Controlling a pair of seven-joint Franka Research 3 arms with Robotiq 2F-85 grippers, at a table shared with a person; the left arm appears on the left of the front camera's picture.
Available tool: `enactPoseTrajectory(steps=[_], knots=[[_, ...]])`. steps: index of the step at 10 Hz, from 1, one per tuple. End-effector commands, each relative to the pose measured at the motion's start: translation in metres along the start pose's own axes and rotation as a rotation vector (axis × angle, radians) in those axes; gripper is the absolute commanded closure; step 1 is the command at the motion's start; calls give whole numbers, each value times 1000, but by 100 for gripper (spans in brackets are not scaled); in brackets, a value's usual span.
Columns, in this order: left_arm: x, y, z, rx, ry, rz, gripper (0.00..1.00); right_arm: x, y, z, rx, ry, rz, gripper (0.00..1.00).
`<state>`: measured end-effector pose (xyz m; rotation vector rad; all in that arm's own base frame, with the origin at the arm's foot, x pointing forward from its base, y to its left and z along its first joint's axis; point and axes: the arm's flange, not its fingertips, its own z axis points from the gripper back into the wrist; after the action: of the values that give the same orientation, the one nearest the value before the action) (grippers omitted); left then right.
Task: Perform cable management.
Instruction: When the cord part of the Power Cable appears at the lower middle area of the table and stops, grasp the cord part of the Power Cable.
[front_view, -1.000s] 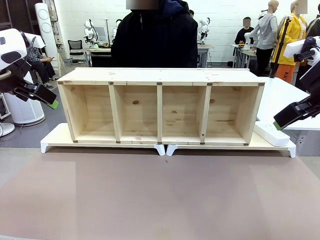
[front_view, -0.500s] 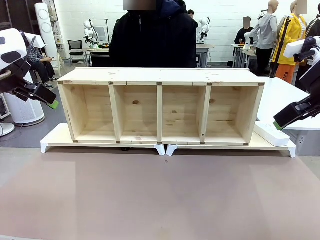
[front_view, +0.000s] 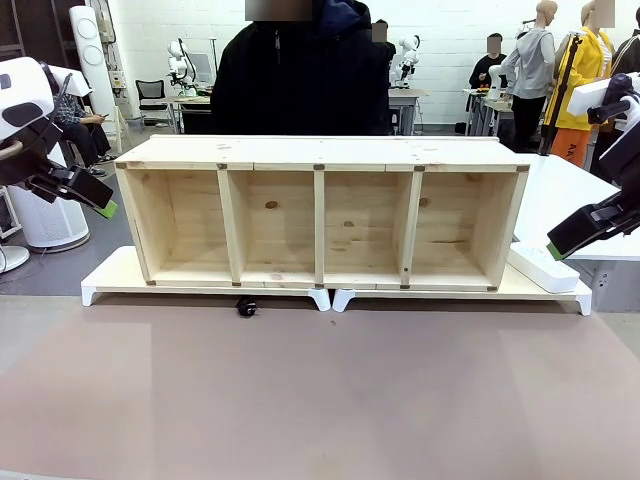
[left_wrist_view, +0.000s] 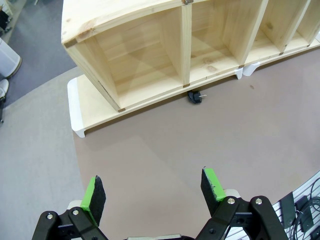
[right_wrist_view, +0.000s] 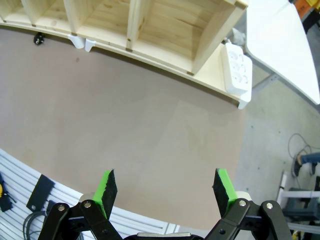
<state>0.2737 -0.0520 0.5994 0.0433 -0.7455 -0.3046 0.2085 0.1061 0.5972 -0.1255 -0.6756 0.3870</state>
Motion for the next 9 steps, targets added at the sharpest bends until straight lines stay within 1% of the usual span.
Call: enactPoseTrajectory(steps=[1,9], knots=[[0,1,0,8,-2,-4,0,0,-1,0,-2,0,-2,0],[0,1,0,8,-2,-4,0,0,-1,0,-2,0,-2,0]])
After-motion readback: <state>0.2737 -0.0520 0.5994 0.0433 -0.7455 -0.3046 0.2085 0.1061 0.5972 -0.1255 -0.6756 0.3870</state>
